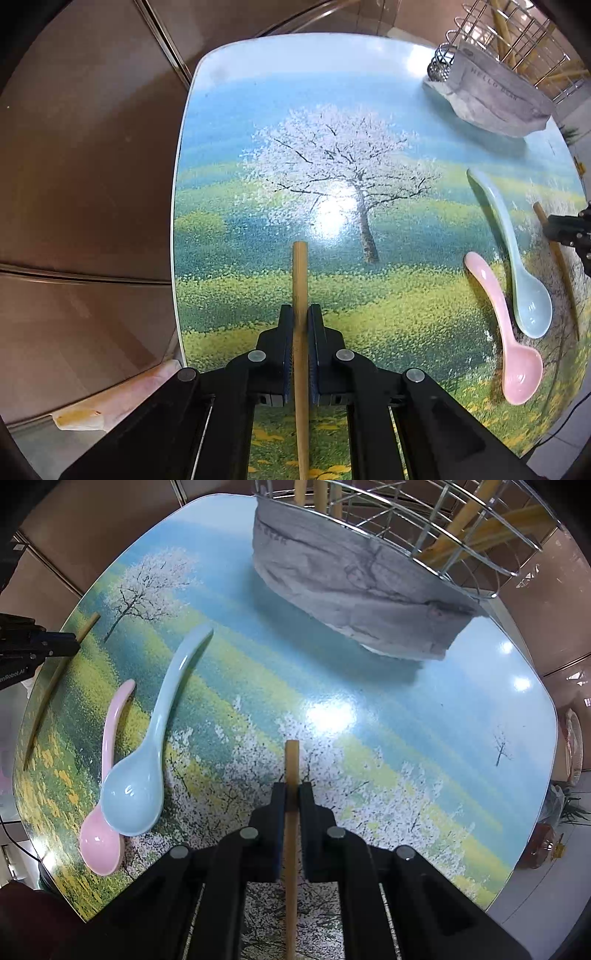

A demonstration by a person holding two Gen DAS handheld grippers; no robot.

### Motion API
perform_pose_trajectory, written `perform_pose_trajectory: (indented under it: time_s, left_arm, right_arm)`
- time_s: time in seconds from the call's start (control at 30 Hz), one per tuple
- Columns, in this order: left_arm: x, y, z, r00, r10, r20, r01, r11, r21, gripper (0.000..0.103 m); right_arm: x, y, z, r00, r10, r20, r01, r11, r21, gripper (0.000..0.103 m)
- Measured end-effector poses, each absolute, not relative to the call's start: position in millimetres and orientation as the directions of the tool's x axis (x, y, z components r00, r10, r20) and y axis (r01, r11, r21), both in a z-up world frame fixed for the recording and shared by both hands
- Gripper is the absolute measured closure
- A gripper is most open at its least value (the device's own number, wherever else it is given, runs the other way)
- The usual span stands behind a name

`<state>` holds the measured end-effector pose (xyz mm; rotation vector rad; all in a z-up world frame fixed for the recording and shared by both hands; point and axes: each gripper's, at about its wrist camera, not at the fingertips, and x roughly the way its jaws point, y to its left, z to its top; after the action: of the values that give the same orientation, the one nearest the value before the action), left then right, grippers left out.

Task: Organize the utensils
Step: 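Lift both chopsticks upright and carry them over the wire holder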

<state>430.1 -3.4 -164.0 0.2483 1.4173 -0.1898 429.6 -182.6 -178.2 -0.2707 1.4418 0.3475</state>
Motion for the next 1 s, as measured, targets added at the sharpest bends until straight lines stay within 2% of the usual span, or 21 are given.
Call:
perform_pose_trajectory:
  time_s: [0.13, 0.33, 0.63, 0.8, 1.0]
  left_arm:
    - [417.2, -2.4, -161.4, 0.188, 0.014, -0.982, 0.264, 0.962, 0.065, 0.096]
    - [385.2, 15.4, -128.2, 0.334, -0.034, -0.942, 0.212, 0.977, 0.040, 0.096]
    - [338.5, 45.5, -62.0, 0.499, -0.117, -0.859, 0.161, 0.986, -0.041, 0.096]
    - [318.8, 48.2, -16.5, 0.571, -0.168, -0.803, 0.178, 0.981, -0.079, 0.096]
    - [318.5, 34.6, 49.1, 0.671, -0.256, -0.696, 0.213, 0.965, -0.150, 0.096]
  right_arm:
    - [419.2, -181.0, -174.4, 0.138, 0.100, -0.985, -0.394, 0.918, 0.038, 0.097]
    - [386.1, -195.5, -132.6, 0.284, 0.211, -0.935, -0.386, 0.918, 0.089, 0.097]
    - [316.0, -223.3, -59.1, 0.493, 0.331, -0.805, -0.355, 0.921, 0.162, 0.097]
    - [297.5, -242.4, -11.2, 0.588, 0.343, -0.732, -0.333, 0.928, 0.166, 0.097]
    - [294.6, -246.5, 47.1, 0.698, 0.348, -0.625, -0.325, 0.933, 0.156, 0.097]
